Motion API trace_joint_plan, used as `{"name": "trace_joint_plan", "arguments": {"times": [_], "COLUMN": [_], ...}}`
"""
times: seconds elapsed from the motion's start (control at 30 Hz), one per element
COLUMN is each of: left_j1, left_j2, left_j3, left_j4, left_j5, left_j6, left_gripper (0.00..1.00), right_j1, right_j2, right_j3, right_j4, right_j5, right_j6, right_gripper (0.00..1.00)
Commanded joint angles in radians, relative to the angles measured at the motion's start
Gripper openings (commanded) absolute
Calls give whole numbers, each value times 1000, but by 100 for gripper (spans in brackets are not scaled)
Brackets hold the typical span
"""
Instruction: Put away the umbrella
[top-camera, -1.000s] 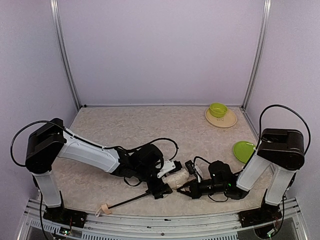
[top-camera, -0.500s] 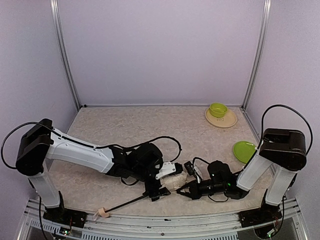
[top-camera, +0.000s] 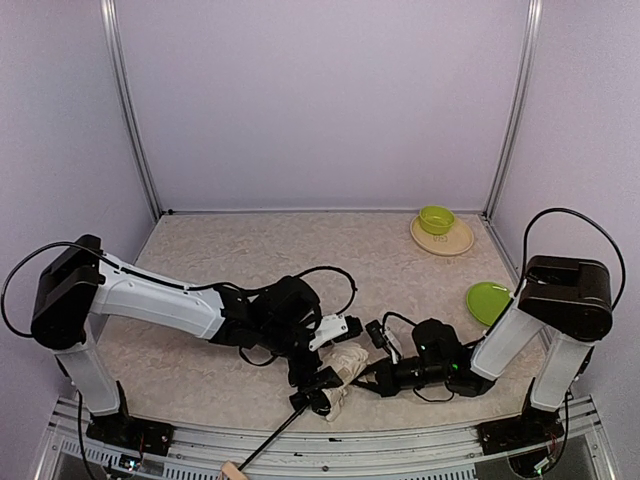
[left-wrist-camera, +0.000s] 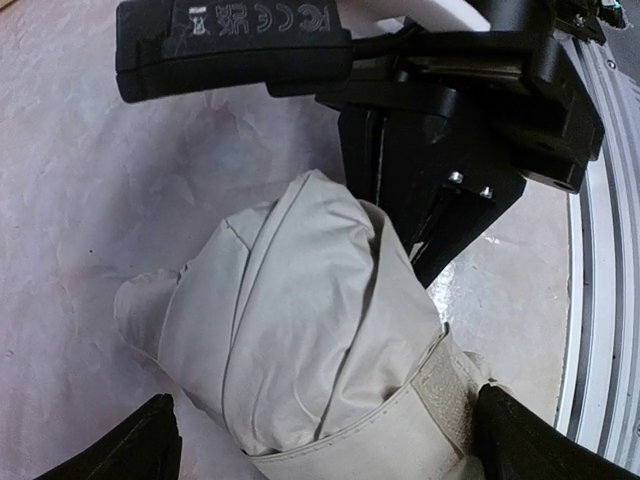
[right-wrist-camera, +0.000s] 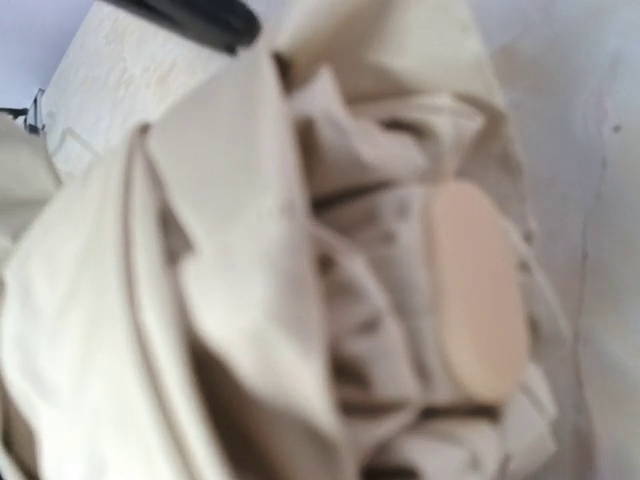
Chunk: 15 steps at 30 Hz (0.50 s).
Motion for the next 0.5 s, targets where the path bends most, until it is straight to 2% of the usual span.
{"name": "trace_joint_plan", "arguments": {"times": [0.0, 0.1, 0.2, 0.23, 0.3, 0.33, 0.37, 0.4, 0.47], "left_j1": [-18, -43, -68, -79, -86, -84, -83, -80, -64], "left_j2": [87, 109, 118, 127, 149, 155, 157, 149, 121], "left_j3": [42, 24, -6, -7, -2, -2, -7, -12, -26], "left_j4": [-165, -204, -195, -198, -213, -217, -218, -216, -204], "left_j5": [-14, -24, 22, 30, 57, 68, 75, 76, 68], "left_j6": [-131, -169, -183, -179, -178, -182, -186, -185, -185], "left_gripper": [99, 99, 98, 94, 74, 57, 45, 38, 30], "right_j1": [1, -1, -1, 0, 0, -2, -3, -4, -7], "right_j2": [10, -8, -29, -34, -50, -64, -81, -98, -134], "right_j3": [11, -3, -3, 0, 5, 4, 3, 2, 8], "right_j4": [22, 13, -6, -17, -33, -43, -56, -82, -159], "right_j5": [-8, 7, 16, 16, 20, 24, 30, 33, 44], "right_j6": [8, 15, 7, 3, -7, -11, -14, -20, -44], "right_gripper": [0, 0, 0, 0, 0, 0, 0, 0, 0]}}
